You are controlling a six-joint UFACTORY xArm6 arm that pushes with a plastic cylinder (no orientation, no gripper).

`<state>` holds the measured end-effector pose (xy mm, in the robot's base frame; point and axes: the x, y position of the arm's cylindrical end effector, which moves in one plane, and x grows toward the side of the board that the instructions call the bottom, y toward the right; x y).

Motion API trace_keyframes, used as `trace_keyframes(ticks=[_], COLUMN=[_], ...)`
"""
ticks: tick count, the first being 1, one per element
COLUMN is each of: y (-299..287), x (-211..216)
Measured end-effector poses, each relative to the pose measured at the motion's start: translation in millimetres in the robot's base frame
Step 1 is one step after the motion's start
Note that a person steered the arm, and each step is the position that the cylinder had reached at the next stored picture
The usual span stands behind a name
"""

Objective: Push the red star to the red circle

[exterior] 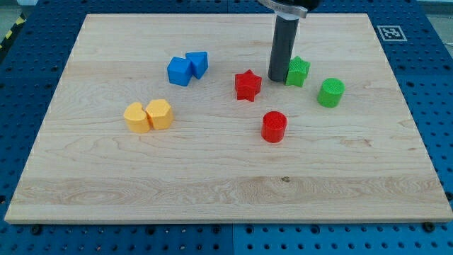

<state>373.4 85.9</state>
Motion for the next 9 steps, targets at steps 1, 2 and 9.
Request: trace_keyframes(ticks=[1,2,9], y=[-2.5,-34.9,-62.8], x=[-0.3,-0.9,15.0])
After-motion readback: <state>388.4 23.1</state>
